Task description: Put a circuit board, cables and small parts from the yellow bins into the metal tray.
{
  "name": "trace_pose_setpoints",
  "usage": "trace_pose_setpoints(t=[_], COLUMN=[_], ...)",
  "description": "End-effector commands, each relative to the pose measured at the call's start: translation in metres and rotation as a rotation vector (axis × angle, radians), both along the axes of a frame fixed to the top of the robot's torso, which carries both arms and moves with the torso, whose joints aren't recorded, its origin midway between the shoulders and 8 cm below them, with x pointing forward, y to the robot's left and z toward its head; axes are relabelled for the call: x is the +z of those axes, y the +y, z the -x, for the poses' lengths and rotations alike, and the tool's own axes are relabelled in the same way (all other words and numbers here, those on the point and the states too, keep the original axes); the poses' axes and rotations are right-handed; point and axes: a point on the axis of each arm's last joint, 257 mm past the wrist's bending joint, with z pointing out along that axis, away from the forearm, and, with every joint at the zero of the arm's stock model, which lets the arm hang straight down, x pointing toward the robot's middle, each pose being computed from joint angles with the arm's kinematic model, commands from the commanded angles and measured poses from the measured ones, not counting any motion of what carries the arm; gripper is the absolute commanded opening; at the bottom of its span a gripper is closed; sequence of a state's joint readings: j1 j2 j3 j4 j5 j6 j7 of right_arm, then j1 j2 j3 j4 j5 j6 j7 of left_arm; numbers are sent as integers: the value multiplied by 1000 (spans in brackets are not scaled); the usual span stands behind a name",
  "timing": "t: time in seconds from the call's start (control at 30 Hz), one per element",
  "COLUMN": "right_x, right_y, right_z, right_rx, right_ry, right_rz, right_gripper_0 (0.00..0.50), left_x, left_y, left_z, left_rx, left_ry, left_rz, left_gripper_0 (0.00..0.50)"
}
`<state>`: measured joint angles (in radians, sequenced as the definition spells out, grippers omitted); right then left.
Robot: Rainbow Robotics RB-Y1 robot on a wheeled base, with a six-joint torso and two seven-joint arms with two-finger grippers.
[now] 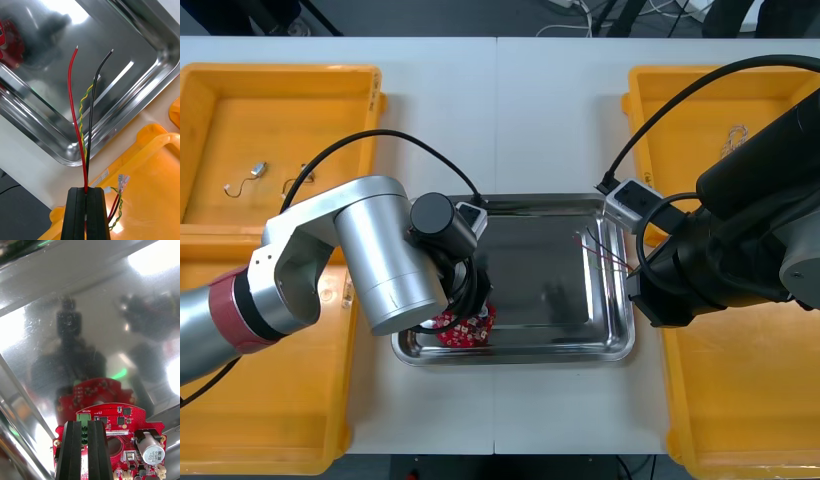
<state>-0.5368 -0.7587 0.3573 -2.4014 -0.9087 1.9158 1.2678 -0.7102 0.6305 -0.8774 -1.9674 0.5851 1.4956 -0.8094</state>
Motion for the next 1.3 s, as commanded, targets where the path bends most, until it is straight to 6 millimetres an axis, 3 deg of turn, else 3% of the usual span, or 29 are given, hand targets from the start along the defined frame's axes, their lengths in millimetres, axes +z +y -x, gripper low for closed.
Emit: trace_pose_setpoints(t=[0.03, 0.3, 0.83, 0.87, 0.97, 1.3], right_x=[21, 20, 21, 22, 22, 22], right_y=[6, -7, -11, -10, -10, -10], right_z=[-11, -23, -26, -26, -26, -26], right_rx=[35, -16, -34, -32, -32, -32], right_ry=[-71, -74, -79, -80, -80, -80], right_rz=[-3, 11, 12, 11, 11, 11], right_gripper_0=[0, 0, 0, 0, 0, 0], left_x=[15, 12, 5, 5, 5, 4], left_y=[-11, -6, -7, -7, -6, -7], left_z=[-10, -12, -17, -17, -17, -15], left_rx=[42, 42, 34, 34, 34, 35], left_ry=[-42, -44, -43, -43, -44, -32], left_rz=[41, 27, 34, 34, 32, 37], left_gripper_0=[0, 0, 1, 28, 310, 500])
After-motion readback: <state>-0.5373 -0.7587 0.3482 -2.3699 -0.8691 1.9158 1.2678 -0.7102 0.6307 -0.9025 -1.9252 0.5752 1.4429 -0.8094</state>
